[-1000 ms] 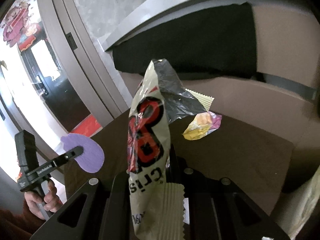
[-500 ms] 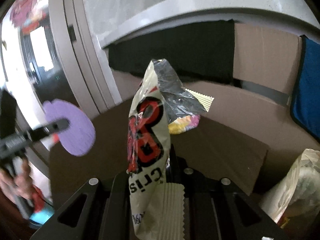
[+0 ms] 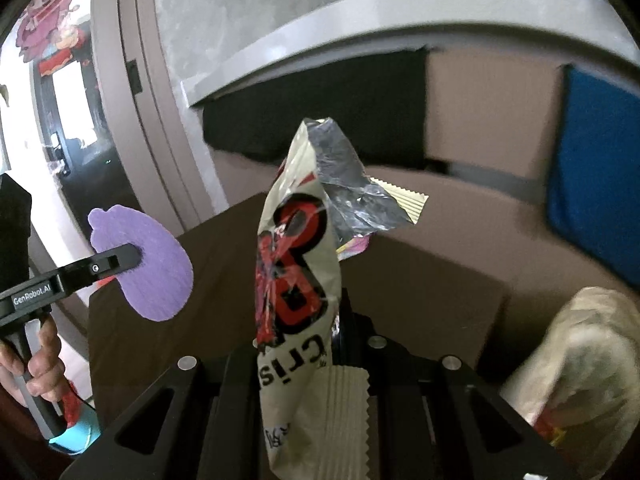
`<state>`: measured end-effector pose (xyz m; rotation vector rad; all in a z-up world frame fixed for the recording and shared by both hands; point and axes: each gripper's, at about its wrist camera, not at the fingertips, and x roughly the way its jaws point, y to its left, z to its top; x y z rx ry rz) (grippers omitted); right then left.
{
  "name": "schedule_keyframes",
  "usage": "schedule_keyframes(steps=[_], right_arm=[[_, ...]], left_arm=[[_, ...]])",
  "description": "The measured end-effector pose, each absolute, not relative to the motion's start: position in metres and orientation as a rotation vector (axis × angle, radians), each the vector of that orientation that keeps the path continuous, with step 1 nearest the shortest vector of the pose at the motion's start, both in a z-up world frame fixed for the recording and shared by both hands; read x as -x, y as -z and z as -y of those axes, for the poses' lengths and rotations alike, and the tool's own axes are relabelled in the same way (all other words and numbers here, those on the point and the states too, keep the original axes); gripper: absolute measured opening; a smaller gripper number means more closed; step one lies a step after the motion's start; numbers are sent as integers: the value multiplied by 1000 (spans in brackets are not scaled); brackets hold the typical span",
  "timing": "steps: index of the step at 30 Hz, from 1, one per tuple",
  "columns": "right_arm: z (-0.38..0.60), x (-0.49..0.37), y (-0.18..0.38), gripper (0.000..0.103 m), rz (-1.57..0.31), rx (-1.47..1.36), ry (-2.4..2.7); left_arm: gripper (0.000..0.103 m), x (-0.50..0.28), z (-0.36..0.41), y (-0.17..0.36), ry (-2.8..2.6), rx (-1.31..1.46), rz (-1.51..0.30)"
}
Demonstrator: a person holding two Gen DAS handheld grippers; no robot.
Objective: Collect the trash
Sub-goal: 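Carry the chip bag and sponge up over the bin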
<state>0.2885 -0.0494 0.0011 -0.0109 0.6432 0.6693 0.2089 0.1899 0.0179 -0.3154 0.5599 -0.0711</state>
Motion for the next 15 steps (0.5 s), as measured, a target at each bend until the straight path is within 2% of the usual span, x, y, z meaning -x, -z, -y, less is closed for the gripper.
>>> schedule_keyframes(steps=[15], right_arm=[[198,-252,-40,13,-521,-39,-435]], left_arm=[[32,-235,-17,-48,359,155,-513]])
